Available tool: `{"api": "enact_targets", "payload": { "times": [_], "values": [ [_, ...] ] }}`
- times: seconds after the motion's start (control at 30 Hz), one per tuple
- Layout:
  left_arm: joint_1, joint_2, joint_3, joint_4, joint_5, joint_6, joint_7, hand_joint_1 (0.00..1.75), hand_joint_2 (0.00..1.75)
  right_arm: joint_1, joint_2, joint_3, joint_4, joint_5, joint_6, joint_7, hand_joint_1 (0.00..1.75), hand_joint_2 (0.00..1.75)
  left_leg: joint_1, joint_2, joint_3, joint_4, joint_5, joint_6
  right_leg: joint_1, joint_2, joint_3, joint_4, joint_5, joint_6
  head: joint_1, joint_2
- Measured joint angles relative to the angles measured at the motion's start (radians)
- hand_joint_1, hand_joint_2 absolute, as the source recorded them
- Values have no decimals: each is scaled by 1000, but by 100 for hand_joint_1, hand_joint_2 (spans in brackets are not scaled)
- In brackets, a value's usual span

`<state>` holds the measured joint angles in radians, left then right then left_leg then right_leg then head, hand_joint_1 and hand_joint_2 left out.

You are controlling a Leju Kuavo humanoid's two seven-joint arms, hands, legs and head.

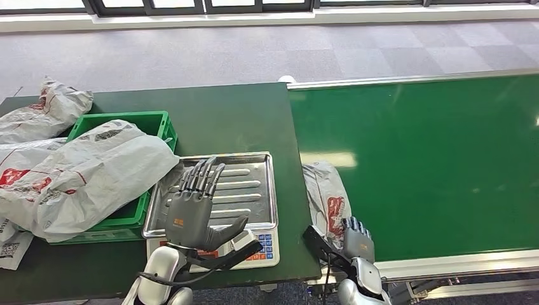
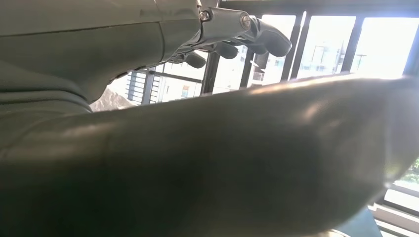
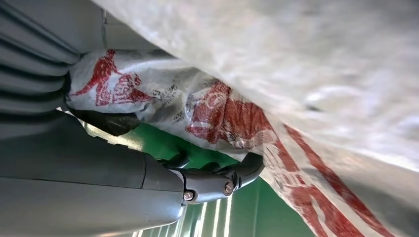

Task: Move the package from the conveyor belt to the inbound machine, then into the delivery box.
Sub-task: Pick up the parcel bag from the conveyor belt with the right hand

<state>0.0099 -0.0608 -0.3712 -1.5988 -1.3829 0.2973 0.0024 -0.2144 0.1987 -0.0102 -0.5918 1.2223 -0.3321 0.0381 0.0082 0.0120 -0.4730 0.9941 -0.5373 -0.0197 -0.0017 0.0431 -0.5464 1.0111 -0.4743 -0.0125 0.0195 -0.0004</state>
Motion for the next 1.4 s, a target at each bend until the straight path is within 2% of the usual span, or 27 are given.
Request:
{"api": "enact_targets", "payload": {
  "times": [0.1,0.3,0.57,0.93,1.23,1.33,1.4],
  "values": [
    [-3,-2,0,0,0,0,0,0,0,-1,3,6,1,12,0,6,175,175,0,0,0,0,0,0,0,0,0,0,0,0,0,0],
    [-7,-2,-2,-1,9,-1,0,0,0,9,2,42,-1,107,-77,94,175,175,0,-1,0,0,0,0,0,-1,1,0,-1,-1,0,0],
    [-3,-4,-2,-15,2,-12,-1,0,0,66,-19,29,-122,174,-79,117,175,175,0,-15,-3,1,1,-1,0,-13,0,0,-3,0,0,0],
    [17,-4,-2,-36,-9,1,-4,0,0,189,-24,10,-431,245,-25,141,175,175,0,-21,-14,2,2,-1,-2,-21,-15,0,-3,0,0,0],
    [26,-1,-2,-38,-5,20,-11,0,0,253,-57,10,-698,292,-23,148,175,175,-2,-21,-22,1,2,-1,-3,-21,-17,0,-4,1,0,0],
    [28,-1,-2,-42,-2,23,-16,0,0,276,-81,10,-821,329,-9,188,175,175,-2,-22,-21,2,2,-1,-3,-21,-17,0,-4,1,0,0],
    [33,0,-2,-47,0,25,-20,0,0,296,-120,15,-919,344,-2,252,175,175,-2,-22,-20,2,3,-1,-3,-22,-18,0,-3,1,0,0]
  ]
}}
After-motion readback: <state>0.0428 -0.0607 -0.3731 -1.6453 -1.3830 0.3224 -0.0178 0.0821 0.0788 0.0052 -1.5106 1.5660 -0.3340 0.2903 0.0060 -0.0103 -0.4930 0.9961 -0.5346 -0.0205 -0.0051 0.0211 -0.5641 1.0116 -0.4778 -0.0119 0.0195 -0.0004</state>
